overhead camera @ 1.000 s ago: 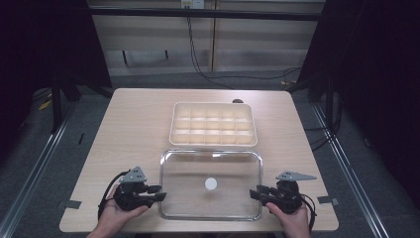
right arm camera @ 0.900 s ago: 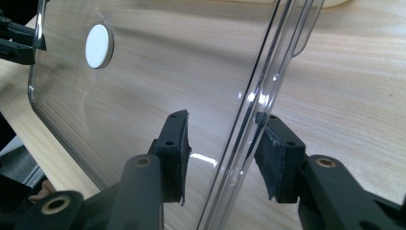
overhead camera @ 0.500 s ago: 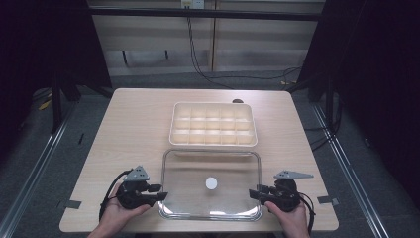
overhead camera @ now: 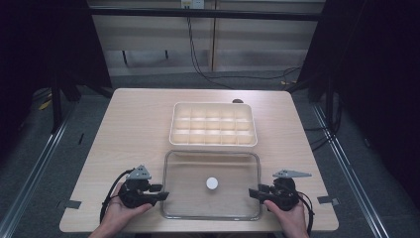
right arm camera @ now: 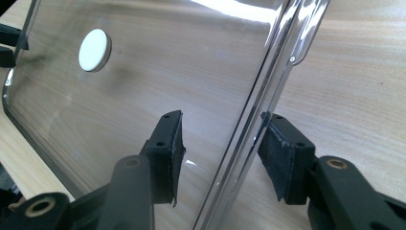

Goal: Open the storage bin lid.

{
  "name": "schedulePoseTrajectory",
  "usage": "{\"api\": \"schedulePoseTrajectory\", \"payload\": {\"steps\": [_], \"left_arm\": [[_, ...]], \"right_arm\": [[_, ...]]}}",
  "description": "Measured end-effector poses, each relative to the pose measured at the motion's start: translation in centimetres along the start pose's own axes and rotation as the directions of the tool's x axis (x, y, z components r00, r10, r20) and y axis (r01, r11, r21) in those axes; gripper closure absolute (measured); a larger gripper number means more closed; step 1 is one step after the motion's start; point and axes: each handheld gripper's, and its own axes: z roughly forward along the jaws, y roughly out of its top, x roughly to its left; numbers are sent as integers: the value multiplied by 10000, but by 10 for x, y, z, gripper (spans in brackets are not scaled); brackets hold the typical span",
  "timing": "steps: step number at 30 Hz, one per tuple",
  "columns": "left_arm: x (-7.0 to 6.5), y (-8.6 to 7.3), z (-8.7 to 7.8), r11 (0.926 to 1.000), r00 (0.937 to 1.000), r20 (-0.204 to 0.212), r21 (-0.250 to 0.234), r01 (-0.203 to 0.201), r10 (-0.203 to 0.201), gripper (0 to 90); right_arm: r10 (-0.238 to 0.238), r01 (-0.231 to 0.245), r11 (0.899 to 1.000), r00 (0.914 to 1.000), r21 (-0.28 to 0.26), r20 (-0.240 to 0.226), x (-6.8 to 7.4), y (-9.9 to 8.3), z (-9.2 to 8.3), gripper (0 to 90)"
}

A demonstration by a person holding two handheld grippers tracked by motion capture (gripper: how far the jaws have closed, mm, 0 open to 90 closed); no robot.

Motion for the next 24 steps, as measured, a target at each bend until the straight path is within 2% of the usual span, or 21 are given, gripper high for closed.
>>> {"api": "schedulePoseTrajectory", "payload": {"steps": [6,8,10,15,22,24], "left_arm": [[6,4,4,9995,9997,177,261,162,-167,579],[9,5,7,9990,9991,263,299,318,-326,572],[10,5,8,9981,9989,335,528,304,-322,555],[6,4,8,9992,9997,156,360,170,-175,543],[8,3,13,9972,9986,265,614,430,-447,488],[8,2,13,9975,9983,267,497,501,-515,488]], "right_arm": [[252,-252,9996,9997,131,31,-3,2,3,509],[249,-253,9995,9995,207,184,-2,4,5,501],[164,-176,9994,9992,312,372,-1,5,6,491],[104,-116,9996,9991,275,417,-1,3,7,489],[-53,38,9997,9983,243,583,-2,1,8,487],[-39,27,9998,9983,204,584,-2,1,8,486]]}}
